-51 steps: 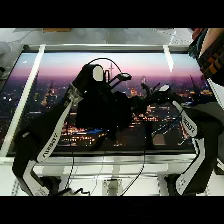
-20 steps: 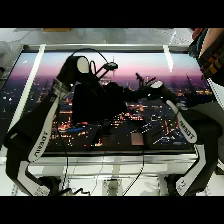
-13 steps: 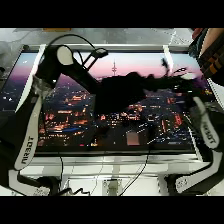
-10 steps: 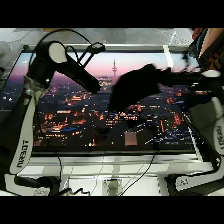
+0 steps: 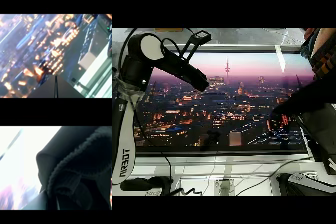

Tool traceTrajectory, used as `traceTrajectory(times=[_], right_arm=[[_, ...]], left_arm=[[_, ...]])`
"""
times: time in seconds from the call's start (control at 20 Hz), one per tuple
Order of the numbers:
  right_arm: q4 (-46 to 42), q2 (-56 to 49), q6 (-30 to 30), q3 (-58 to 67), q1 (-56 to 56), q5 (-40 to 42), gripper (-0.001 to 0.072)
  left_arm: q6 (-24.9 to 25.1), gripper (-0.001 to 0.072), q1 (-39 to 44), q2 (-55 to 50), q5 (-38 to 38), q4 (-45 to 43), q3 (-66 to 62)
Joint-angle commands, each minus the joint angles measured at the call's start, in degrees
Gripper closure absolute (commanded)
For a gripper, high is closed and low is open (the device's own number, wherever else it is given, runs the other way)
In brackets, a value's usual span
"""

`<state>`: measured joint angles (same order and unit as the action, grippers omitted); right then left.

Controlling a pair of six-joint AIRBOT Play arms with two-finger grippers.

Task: Fold the clothes and pants, and hang the long-sleeved shirts on hangers.

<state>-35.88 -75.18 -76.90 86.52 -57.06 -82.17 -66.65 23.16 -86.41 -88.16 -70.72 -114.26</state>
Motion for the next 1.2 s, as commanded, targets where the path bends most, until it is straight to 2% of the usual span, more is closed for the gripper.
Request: traceTrajectory(times=[0.0, 0.2, 0.3, 0.4, 0.45, 0.5, 0.6, 0.65, 0.8, 0.85, 0.95, 1.0, 1.15], right_arm=[[-5.5, 3.0, -5.6, 0.0, -15.1, -1.0, 0.0694], [-18.2, 4.9, -11.1, 0.0, -27.7, -1.1, 0.0695], [-26.6, 5.2, -19.3, 0.0, -31.2, -3.3, 0.0694], [-32.8, 5.1, -20.0, 0.0, -32.2, -7.2, 0.0694], [-33.9, 5.1, -19.9, 0.0, -32.2, -6.7, 0.0692], [-33.8, 5.1, -19.9, 0.0, -32.2, -5.5, 0.0608], [-34.0, 5.1, -19.9, 0.0, -32.2, -4.9, 0.0106], [-34.0, 5.1, -19.9, 0.0, -32.2, -4.6, 0.0002], [-28.9, 5.1, -20.0, 0.0, -32.2, -3.7, 0.0023], [-26.7, 5.1, -19.9, 0.0, -31.6, -3.4, 0.0137], [-23.8, 5.1, -19.6, 0.0, -28.7, -3.7, 0.0598], [-23.2, 5.1, -18.6, 0.0, -25.9, -3.7, 0.0692], [-23.0, 5.1, -14.2, 0.0, -11.0, -3.4, 0.0693]], left_arm=[[0.0, 0.0698, 0.0, 0.5, 0.0, -1.1, 0.0], [0.2, 0.0698, -0.1, 0.5, 0.1, -1.5, 0.0], [0.2, 0.0697, 0.0, 0.5, 0.1, -2.1, 0.0], [0.2, 0.0697, -0.1, 0.5, 0.1, -2.7, 0.0], [0.2, 0.0697, 0.0, 0.5, 0.1, -2.8, 0.0], [0.2, 0.0697, 0.0, 0.5, 0.1, -2.8, 0.0], [0.2, 0.0697, 0.0, 0.5, 0.1, -2.8, 0.0], [0.2, 0.0697, 0.0, 0.5, 0.1, -2.8, 0.0], [0.2, 0.0697, 0.0, 0.5, 0.1, -2.8, 0.0], [0.2, 0.0697, 0.0, 0.4, 0.1, -2.8, 0.0], [0.2, 0.0697, 0.0, 0.4, 0.1, -2.8, 0.0], [0.2, 0.0697, 0.0, 0.4, 0.1, -2.8, 0.0], [0.2, 0.0697, 0.0, 0.4, 0.1, -2.8, 0.0]])
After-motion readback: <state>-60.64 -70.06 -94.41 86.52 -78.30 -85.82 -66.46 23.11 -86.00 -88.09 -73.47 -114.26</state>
